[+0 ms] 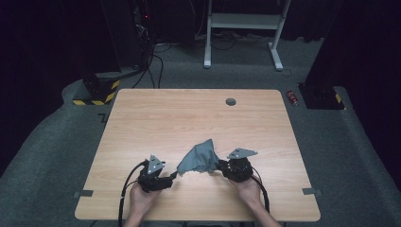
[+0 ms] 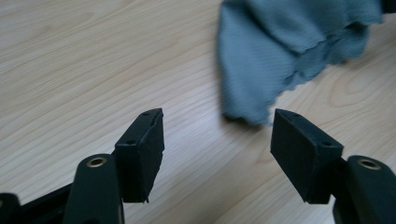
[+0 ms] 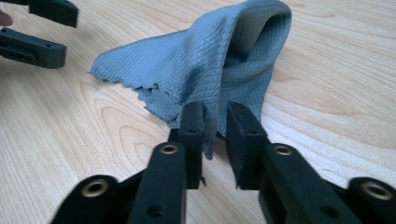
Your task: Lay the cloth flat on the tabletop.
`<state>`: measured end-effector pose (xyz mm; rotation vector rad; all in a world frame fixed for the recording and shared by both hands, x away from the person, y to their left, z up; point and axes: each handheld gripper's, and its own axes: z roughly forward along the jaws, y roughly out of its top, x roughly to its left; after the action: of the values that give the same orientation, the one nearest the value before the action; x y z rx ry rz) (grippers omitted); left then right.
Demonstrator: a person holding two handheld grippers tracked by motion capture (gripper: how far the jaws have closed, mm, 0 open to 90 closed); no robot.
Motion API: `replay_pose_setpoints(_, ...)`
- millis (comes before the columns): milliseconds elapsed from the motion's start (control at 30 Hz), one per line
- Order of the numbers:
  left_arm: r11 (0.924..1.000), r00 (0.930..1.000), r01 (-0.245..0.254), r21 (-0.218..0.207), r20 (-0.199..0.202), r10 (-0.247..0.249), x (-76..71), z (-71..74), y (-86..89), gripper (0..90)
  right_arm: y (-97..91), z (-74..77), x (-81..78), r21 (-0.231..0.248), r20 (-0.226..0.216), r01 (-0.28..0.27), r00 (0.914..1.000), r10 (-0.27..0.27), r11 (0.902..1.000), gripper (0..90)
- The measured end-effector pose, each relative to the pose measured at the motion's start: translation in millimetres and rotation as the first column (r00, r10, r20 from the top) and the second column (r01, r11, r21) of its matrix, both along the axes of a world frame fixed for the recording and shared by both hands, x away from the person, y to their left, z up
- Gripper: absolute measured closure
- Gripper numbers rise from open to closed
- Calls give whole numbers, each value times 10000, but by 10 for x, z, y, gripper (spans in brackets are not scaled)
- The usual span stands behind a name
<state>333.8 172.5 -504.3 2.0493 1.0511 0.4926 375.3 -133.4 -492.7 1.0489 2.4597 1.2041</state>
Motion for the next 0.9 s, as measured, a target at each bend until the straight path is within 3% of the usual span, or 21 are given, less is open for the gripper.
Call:
replay_pose_setpoints(133,9985,9990,455,308,-53,-454,50,10,-176,378,10,-15,-1,-46,13,-91,10000,91,9999,850)
replay_pose_setpoints(367,9943,9991,415,979,2,-417,141,-27,-372,423,3,14,-7,-5,255,-201,9995,201,9998,897)
replay_pose_setpoints(400,9922,9992,385,1184,17,-390,161,-35,-406,429,-15,30,-7,135,276,-169,9995,165,9998,885)
replay_pose_setpoints(467,9920,9993,385,1202,-18,-385,167,-43,-419,432,-23,36,-8,216,266,-150,9995,144,9997,857)
replay_pose_setpoints(567,9917,9994,336,1243,-75,-329,184,-63,-431,443,-44,51,-3,520,312,-20,9995,4,9986,725)
replay_pose_setpoints(700,9906,9995,303,1331,-129,-289,197,-83,-443,460,-13,47,4,491,302,-158,9994,143,9987,676)
replay_pose_setpoints(767,9890,9995,316,1445,-115,-302,204,-90,-441,488,19,39,4,373,246,-253,9994,244,9990,695)
replay_pose_setpoints(900,9865,9995,309,1607,-158,-287,228,-109,-426,562,51,11,27,100,248,-424,9988,421,9991,831)
